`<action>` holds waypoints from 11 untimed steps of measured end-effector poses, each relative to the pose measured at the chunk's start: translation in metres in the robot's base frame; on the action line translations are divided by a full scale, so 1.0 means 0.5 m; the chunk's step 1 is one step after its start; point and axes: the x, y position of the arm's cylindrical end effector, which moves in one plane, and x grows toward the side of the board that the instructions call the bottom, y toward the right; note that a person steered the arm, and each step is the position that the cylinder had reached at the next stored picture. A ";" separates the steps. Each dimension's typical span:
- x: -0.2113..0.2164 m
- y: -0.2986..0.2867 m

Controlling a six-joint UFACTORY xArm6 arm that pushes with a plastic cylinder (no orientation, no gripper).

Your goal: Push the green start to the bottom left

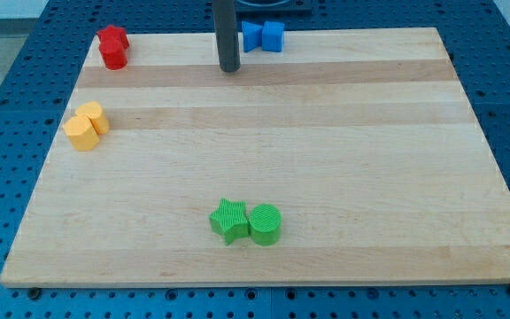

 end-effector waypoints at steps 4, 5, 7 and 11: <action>0.252 0.131; 0.360 0.267; 0.642 0.343; 0.636 0.261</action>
